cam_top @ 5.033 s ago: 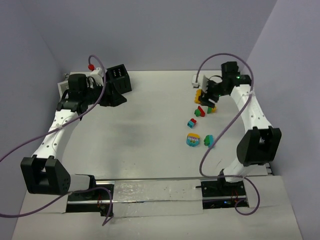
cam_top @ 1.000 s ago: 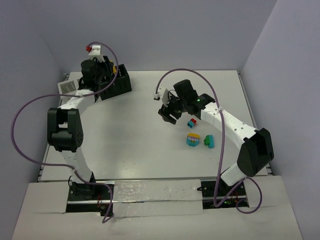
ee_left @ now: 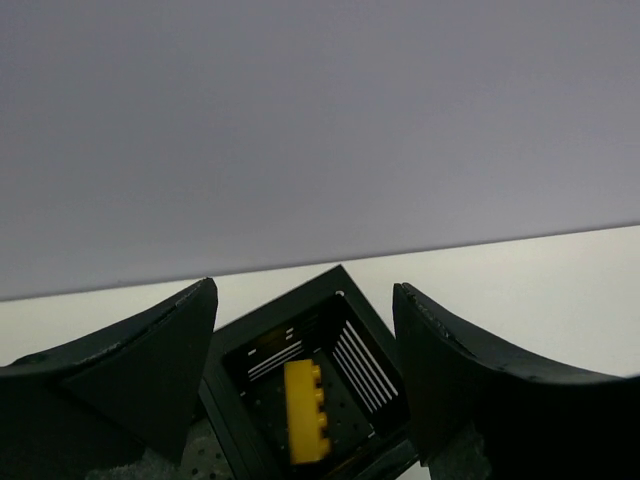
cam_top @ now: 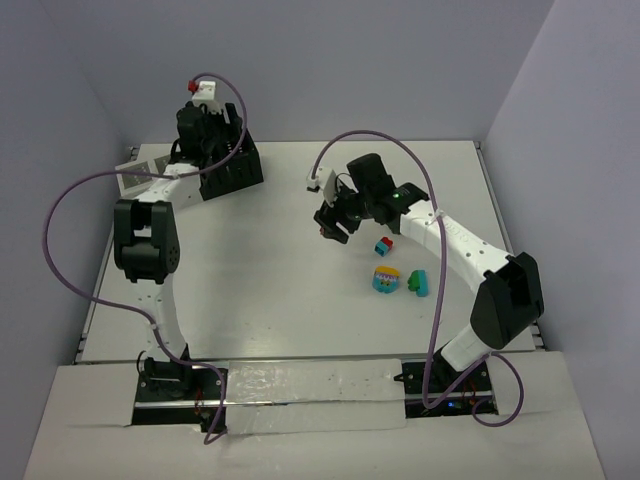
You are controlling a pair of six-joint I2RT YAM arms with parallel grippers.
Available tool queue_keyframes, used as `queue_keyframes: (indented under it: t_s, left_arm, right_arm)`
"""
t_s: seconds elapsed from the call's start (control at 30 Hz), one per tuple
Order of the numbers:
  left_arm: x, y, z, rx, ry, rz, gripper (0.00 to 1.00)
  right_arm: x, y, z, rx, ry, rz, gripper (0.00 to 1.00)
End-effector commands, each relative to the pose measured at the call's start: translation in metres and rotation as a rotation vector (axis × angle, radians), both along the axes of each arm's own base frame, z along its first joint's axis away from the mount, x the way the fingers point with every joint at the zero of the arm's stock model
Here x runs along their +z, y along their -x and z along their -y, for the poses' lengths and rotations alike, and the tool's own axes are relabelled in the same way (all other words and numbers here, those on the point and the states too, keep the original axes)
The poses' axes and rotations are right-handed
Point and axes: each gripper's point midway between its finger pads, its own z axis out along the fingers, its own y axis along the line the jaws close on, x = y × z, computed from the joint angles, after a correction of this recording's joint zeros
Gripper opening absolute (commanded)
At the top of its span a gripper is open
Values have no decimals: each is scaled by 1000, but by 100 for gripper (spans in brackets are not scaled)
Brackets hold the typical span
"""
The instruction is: Sort the legos into containers by color
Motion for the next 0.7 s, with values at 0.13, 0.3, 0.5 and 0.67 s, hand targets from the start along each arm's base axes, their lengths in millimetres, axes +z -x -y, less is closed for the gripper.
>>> queue_keyframes:
  t_s: [0.13, 0.3, 0.5, 0.67]
  left_arm:
    - [125, 43, 21, -132, 82, 110, 79]
    - [139, 132, 56, -356, 250, -45, 78]
    - [100, 225, 84, -515, 450, -298, 77]
    - [80, 277, 109, -650, 530, -477, 76]
  right_arm:
    - [58, -10, -19, -18, -180, 87, 0]
    - [77, -7, -28, -11, -254, 83, 0]
    - [100, -4, -45, 31, -317, 96, 0]
    - [115, 15, -68, 124, -356, 84, 0]
